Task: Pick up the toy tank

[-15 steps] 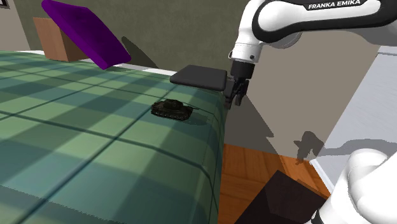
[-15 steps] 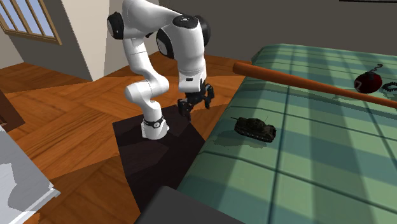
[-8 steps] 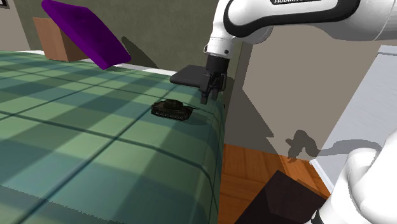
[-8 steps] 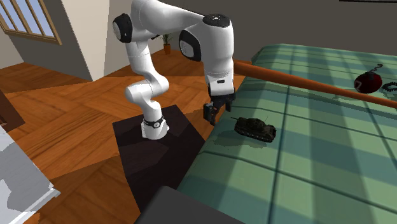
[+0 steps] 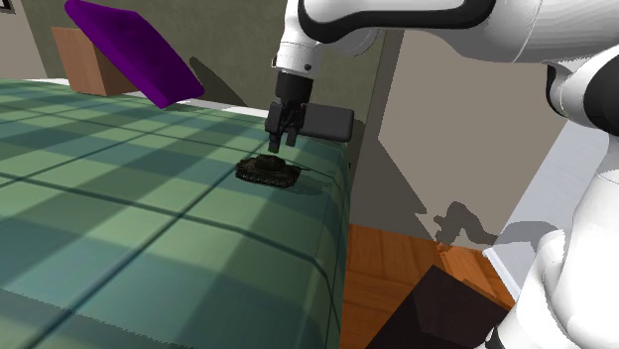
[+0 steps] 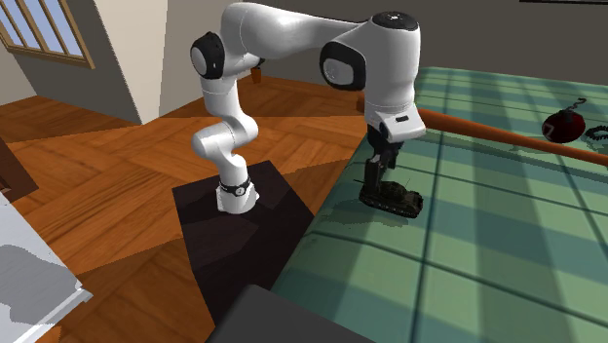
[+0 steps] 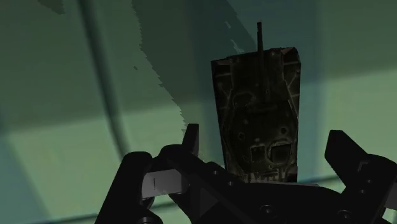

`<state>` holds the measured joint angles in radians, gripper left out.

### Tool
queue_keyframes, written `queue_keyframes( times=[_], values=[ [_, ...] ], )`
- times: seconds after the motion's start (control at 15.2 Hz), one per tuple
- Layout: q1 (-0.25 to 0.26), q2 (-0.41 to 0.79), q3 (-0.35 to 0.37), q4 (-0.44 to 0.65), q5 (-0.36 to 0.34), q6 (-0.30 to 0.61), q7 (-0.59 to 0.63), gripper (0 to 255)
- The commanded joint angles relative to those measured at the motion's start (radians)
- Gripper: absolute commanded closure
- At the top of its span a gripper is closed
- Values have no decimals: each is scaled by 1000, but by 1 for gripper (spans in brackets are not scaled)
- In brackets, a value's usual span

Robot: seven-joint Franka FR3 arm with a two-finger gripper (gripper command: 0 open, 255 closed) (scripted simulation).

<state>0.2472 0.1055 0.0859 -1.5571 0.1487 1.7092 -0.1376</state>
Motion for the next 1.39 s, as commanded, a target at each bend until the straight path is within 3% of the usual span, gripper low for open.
queue_keyframes(
  times=[0.0, 0.66, 0.73, 1.32],
  values=[
    [13, 70, 12, 100, -8, -20, -11, 0],
    [13, 56, 12, -20, -4, 85, -26, 0],
    [13, 55, 12, -21, -4, 85, -26, 255],
    [13, 56, 12, -20, -4, 85, -26, 255]
  ],
)
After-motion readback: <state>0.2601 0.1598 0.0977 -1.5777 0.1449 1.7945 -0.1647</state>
